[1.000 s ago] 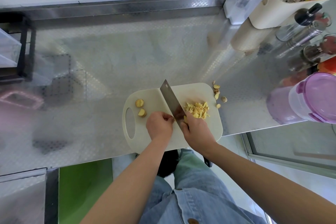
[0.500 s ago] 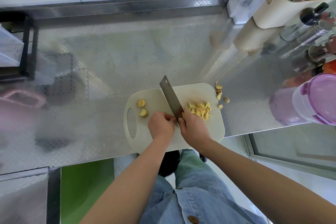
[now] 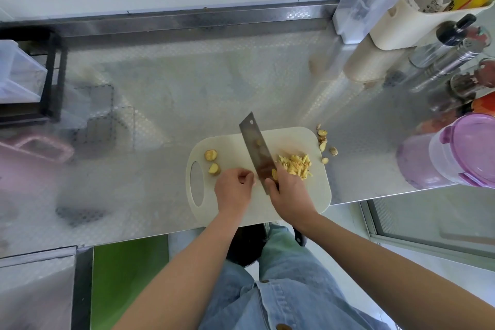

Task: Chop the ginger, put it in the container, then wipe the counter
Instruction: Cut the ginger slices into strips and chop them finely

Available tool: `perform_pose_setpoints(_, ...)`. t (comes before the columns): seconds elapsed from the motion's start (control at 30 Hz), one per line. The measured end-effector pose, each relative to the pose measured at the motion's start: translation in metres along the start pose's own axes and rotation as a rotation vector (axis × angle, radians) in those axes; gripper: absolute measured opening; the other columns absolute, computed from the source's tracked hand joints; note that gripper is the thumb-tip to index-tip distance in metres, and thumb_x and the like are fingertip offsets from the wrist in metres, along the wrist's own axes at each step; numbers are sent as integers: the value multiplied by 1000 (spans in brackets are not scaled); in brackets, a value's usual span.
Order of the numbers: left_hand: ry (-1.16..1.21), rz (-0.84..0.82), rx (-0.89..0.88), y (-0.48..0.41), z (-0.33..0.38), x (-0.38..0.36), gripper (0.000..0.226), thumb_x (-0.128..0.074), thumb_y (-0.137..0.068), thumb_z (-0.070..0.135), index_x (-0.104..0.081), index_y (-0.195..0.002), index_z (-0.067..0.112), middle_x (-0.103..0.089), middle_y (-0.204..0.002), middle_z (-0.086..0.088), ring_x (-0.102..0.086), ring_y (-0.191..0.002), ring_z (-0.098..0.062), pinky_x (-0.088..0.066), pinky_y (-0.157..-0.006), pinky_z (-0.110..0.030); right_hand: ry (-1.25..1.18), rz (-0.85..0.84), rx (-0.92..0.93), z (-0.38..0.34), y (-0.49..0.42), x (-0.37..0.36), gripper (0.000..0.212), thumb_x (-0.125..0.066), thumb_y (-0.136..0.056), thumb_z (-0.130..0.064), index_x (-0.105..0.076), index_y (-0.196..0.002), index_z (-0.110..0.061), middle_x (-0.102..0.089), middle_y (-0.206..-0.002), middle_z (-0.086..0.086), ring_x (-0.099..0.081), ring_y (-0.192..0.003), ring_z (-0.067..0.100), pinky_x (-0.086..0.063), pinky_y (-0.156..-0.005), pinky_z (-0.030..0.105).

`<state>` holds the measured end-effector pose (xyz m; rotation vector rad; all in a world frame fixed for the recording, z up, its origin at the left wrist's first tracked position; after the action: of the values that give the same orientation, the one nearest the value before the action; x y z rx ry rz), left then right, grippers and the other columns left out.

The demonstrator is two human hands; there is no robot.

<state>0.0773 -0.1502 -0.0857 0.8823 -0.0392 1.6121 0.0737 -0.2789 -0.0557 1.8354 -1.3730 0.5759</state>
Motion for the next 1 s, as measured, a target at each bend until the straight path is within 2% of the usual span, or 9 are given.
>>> perform_pose_setpoints(0.17,-112,198,-27,11,-4,11,16,-55,-92,23,-68,-87,17,-66,-76,4,-56,-68,-14,-36,-60,-26,29,-37,-45,5,4,-11,23,-44,-97,-16,-47,-117,-5,-50,-66,3,-46,-57,20,-33,-52,30)
perform_pose_setpoints(0.27,-140,296,-35,11,-10,20,14,-54,-91,23,-65,-84,19,-64,-74,4,-57,-68,-16,-39,-58,-28,11,27,-121,16,0,-2,7,-44,-97,-15,-43,-95,-9,-42,-58,1,-42,-53,20,-30,-49,30)
perform_pose_setpoints(0.3,-148,334,-28,9,-12,24,13,-54,-91,24,-64,-84,19,-63,-76,4,-57,-70,-17,-42,-59,-29,10,49,-146,18,-1,2,10,-44,-97,-15,-39,-89,-11,-41,-58,1,-41,-53,20,-28,-47,30)
perform_pose_setpoints(0.4,-172,411,-5,2,-15,37,9,-54,-90,24,-61,-93,19,-62,-87,1,-57,-82,-21,-45,-64,-32,-1,33,-114,15,-2,5,9,-45,-96,-15,-39,-90,-12,-43,-56,3,-42,-50,19,-29,-44,29)
perform_pose_setpoints(0.53,-205,424,22,-10,-19,50,14,-52,-92,24,-57,-104,19,-62,-95,-5,-53,-96,-26,-40,-68,-32,19,-92,-2,7,2,-5,3,-45,-94,-13,-45,-93,-10,-45,-56,2,-40,-49,15,-35,-51,32)
perform_pose_setpoints(0.6,-228,412,28,-17,-18,54,15,-52,-94,24,-58,-106,20,-61,-96,-6,-52,-99,-26,-38,-69,-33,-5,-51,-49,8,1,-7,4,-44,-95,-14,-46,-98,-12,-45,-56,2,-42,-48,16,-36,-49,31)
perform_pose_setpoints(0.73,-258,362,46,-28,-13,58,20,-50,-96,27,-62,-109,20,-59,-101,-9,-50,-104,-28,-36,-71,-32,-39,1,-122,12,-3,0,8,-44,-97,-17,-43,-90,-12,-48,-57,6,-47,-48,21,-41,-46,33)
perform_pose_setpoints(0.87,-299,330,60,-37,-13,56,19,-52,-95,27,-67,-105,19,-62,-100,-11,-55,-98,-30,-43,-73,-36,-59,-62,-70,7,-5,1,2,-47,-94,-16,-45,-94,-15,-46,-54,2,-42,-44,16,-39,-45,31)
perform_pose_setpoints(1.0,-233,336,57,-39,-11,58,14,-60,-92,24,-70,-102,20,-69,-100,-3,-61,-93,-25,-38,-69,-28,-48,-93,-22,-2,-12,-3,6,-47,-94,-15,-43,-91,-14,-44,-55,2,-38,-46,15,-33,-45,31)
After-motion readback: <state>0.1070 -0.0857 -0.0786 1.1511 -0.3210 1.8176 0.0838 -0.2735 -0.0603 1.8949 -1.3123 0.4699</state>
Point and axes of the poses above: each hand's wrist, its own y-axis away from the middle knuckle, its own x-axis out of the back of the hand, z = x × y, the point moved 1 cm from there along -y, towards the middle knuckle
